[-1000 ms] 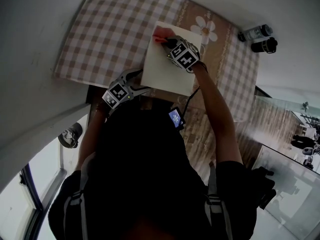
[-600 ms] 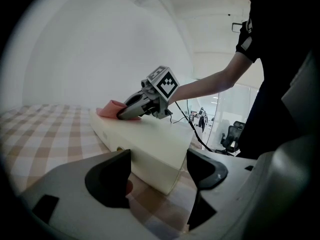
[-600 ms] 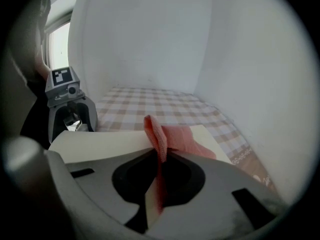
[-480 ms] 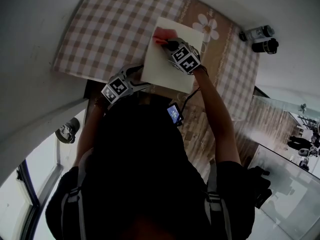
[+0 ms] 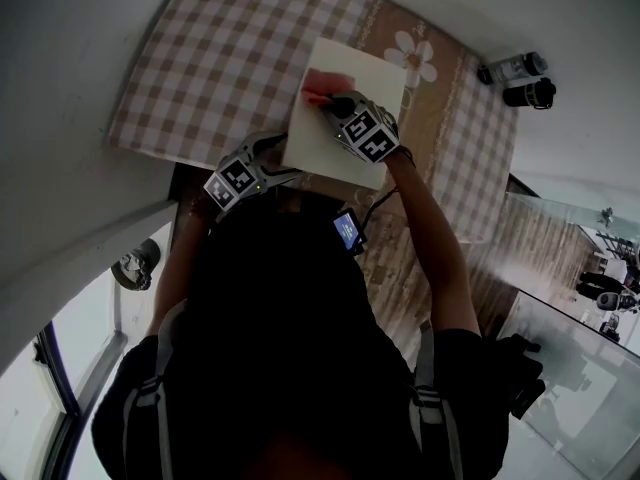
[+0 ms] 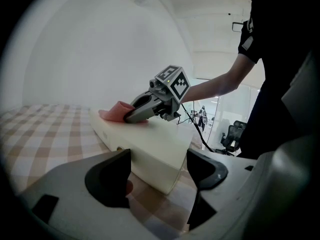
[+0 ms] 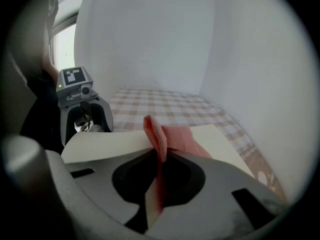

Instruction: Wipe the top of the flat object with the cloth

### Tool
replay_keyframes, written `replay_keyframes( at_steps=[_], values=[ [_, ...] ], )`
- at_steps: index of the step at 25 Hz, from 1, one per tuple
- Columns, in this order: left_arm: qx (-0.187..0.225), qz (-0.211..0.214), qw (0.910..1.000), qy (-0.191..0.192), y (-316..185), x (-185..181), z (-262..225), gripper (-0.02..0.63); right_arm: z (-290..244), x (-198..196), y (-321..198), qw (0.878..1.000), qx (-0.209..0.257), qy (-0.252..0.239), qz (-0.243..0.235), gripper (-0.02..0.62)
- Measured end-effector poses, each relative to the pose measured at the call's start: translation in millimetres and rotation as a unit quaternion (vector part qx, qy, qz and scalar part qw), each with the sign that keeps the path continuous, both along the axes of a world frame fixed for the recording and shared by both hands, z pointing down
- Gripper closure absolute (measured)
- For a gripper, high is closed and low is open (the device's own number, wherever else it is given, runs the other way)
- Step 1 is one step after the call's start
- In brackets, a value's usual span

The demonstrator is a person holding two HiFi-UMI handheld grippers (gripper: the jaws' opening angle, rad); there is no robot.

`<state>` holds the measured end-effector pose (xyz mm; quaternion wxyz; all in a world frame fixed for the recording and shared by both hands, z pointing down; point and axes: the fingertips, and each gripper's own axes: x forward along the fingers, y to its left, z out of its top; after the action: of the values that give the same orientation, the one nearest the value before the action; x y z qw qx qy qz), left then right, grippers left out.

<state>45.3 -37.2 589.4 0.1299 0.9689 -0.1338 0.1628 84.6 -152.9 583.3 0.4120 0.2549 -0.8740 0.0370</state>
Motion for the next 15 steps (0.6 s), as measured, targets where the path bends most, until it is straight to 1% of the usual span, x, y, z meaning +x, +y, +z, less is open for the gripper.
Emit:
replay_keyframes(
  at_steps=[10,15],
  values=[
    [0.000,0.000,1.0000,-0.001,0.4,-0.5,-0.2,0.242,-0.8,-6.4,21.5,1.000,-0.006,-0.009,-0.007,0.580],
    [0.001,-0.001,1.0000,-0.005,0.1,-1.0,0.4,0.242,-2.8,-11.4,36.7,1.000,-0.006,-0.007,-0.024,0.580]
  ],
)
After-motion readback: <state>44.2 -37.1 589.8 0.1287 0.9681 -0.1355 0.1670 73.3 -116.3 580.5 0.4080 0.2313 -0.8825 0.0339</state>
